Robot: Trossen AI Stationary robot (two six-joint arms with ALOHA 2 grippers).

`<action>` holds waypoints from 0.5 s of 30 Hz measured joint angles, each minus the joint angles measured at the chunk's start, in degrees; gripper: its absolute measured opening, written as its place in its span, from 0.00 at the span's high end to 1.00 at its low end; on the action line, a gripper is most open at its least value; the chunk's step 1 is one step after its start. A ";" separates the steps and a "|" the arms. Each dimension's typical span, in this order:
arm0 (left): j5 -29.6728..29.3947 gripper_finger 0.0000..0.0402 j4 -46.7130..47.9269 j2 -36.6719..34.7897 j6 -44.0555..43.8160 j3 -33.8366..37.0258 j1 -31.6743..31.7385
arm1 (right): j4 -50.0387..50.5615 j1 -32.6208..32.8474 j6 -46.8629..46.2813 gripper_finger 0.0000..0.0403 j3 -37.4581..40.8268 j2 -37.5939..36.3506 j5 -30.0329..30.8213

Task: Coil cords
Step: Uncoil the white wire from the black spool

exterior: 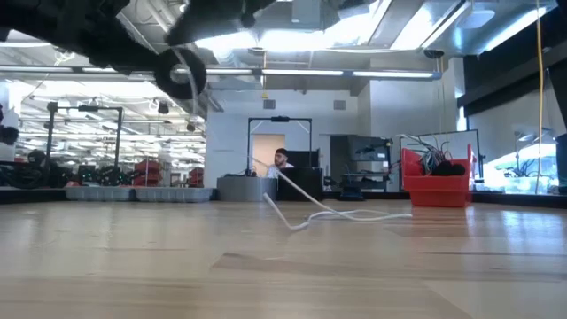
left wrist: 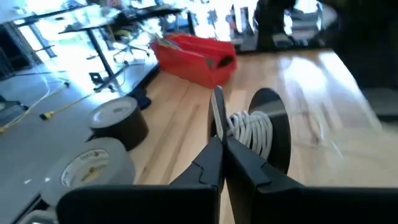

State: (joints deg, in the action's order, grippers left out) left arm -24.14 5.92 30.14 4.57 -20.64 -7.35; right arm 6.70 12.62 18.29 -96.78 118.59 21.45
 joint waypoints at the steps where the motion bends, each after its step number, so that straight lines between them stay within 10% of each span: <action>1: -0.65 0.99 -0.94 -0.01 -1.13 0.00 0.00 | -0.08 -0.03 0.17 0.98 -0.01 0.15 -2.35; 15: -6.77 0.99 -1.89 0.07 -0.59 0.07 -0.06 | 3.74 -1.70 0.16 0.99 -0.07 2.16 -6.16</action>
State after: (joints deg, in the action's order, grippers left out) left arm -30.91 4.03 30.22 3.99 -20.58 -7.41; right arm 10.44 10.93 18.45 -96.86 120.75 15.28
